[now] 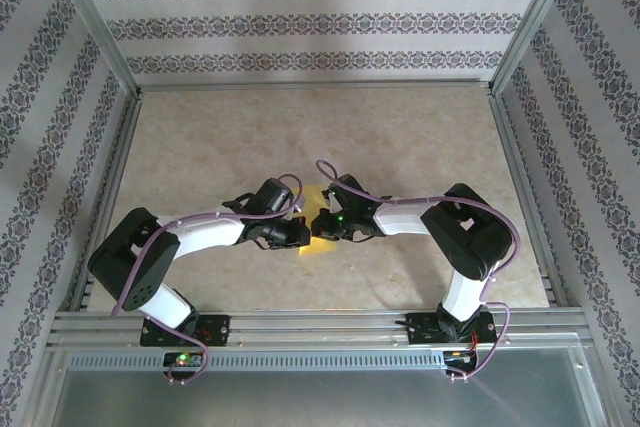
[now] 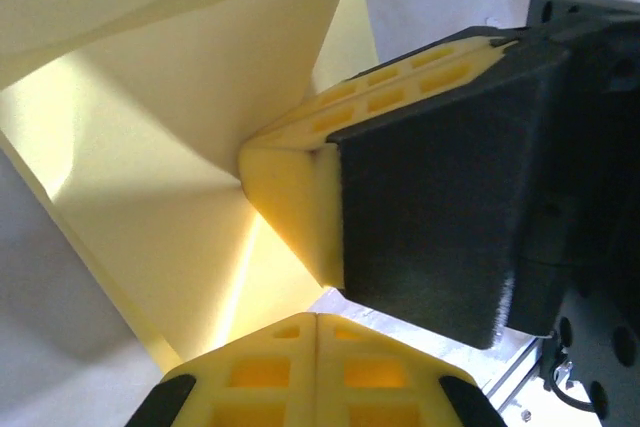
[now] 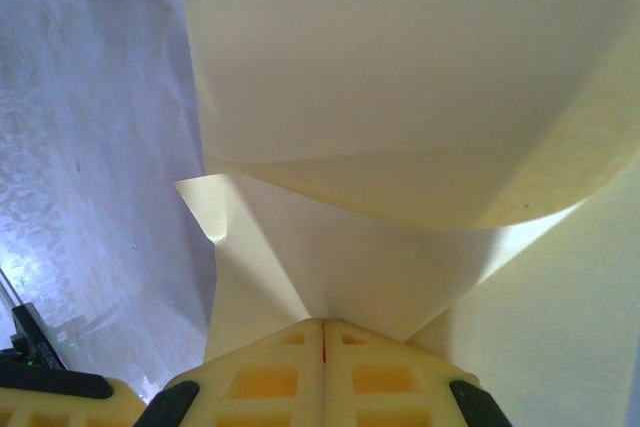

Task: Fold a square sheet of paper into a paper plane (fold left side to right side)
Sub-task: Fold the triangle a second time at the center of the table.

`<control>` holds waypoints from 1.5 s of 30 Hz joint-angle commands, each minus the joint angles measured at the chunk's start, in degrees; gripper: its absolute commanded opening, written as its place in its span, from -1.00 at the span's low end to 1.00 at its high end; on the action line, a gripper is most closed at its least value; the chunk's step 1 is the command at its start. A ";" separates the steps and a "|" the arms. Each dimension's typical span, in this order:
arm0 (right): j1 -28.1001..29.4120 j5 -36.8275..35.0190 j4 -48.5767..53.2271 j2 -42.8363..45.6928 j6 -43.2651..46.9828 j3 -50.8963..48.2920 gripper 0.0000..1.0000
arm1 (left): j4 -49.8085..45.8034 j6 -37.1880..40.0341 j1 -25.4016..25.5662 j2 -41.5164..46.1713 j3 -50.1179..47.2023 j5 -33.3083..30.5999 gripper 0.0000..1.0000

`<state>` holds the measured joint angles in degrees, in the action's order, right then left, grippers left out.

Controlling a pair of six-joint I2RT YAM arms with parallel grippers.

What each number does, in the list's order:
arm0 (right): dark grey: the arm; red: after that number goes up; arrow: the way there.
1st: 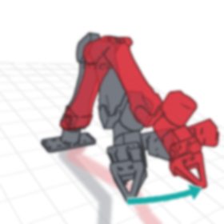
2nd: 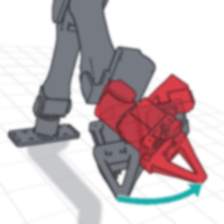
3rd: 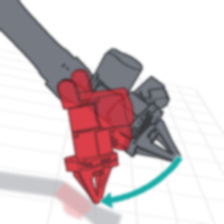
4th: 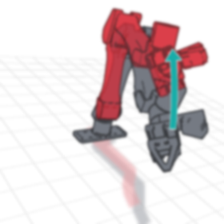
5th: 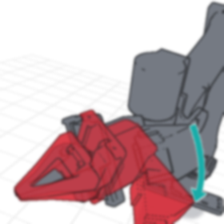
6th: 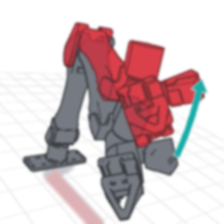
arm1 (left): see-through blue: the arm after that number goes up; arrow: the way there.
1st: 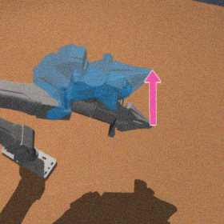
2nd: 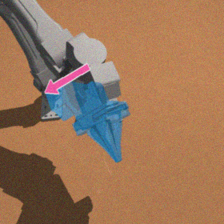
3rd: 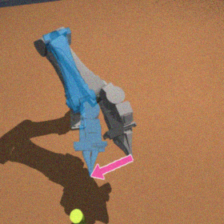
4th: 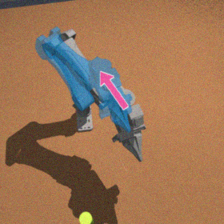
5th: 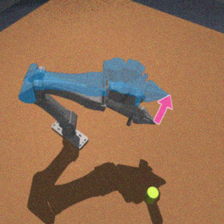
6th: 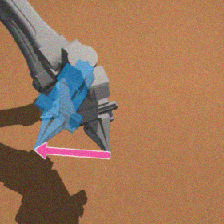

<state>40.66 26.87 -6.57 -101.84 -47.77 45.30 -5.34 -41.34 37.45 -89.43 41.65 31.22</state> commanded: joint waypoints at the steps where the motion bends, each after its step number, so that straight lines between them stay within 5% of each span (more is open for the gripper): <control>1: 0.66 -2.53 4.19 -1.34 1.36 -1.62 -1.00 | -1.15 1.99 0.52 -1.51 1.58 -0.72 -0.95; 45: 0.71 -2.53 4.88 -1.87 1.72 -1.18 -1.00 | -5.57 4.78 0.52 -3.38 0.11 -3.67 -0.96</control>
<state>40.66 26.87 -6.52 -101.84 -47.59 45.30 -8.27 -37.89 37.45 -92.44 42.24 28.56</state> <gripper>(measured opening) 0.060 0.054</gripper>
